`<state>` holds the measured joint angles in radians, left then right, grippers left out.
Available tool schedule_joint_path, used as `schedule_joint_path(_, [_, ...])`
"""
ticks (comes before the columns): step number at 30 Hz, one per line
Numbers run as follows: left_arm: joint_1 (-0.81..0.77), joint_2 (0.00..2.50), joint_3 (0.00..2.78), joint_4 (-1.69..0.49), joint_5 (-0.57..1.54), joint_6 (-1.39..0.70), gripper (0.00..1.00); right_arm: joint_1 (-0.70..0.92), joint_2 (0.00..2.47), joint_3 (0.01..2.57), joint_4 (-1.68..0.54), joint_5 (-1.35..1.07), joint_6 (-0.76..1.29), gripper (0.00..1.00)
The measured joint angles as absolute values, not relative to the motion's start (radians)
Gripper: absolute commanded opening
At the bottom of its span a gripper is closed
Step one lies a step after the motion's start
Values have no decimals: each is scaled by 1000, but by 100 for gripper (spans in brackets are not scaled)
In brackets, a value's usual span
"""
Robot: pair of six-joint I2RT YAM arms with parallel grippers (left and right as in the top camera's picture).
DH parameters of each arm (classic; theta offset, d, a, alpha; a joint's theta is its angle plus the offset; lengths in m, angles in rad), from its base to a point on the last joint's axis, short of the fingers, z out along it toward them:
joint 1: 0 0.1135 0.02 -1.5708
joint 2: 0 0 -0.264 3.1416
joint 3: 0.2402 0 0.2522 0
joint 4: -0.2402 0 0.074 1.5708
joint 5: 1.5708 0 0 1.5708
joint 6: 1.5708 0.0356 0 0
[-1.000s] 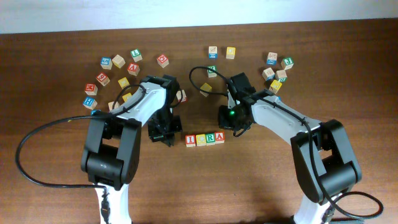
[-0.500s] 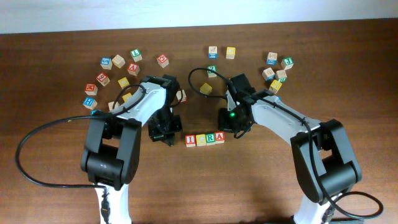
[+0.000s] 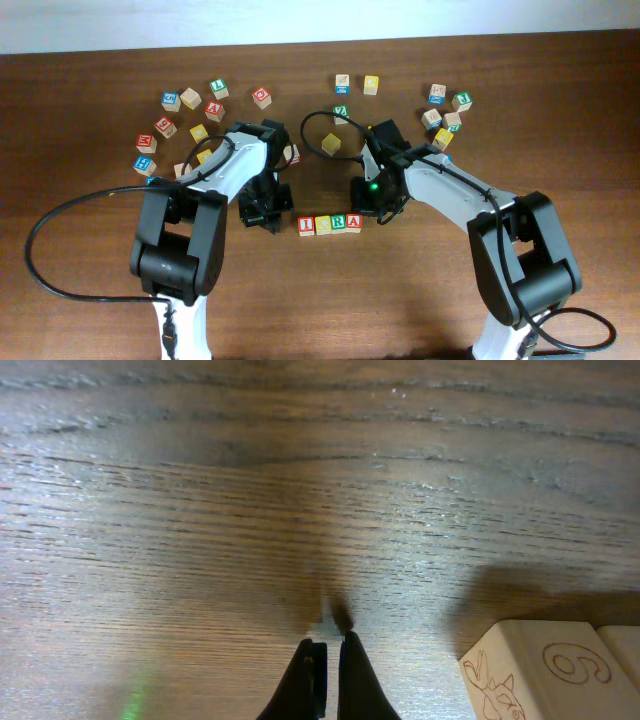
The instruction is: Spell out ICRA
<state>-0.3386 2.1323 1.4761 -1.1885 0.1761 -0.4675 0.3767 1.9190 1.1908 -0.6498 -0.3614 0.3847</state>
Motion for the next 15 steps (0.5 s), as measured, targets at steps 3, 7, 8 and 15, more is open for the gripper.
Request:
schedule_joint_path(3, [-339,2132,1476,-1188,176,-467,0,377,1919,1191,-646,-361,385,4])
schedule_joint_path(7, [-339,2132,1476,-1188,176,-467,0,377,1919,1191,-642,-362,385,4])
schedule_joint_path(8, [-339,2132,1476,-1188,176,-467,0,377,1919,1191,-640,-363,384,4])
schedule_joint_path(15, [-339,2132,1476,-1188,176,-467,0,377,1919,1191,-619,-392,359,4])
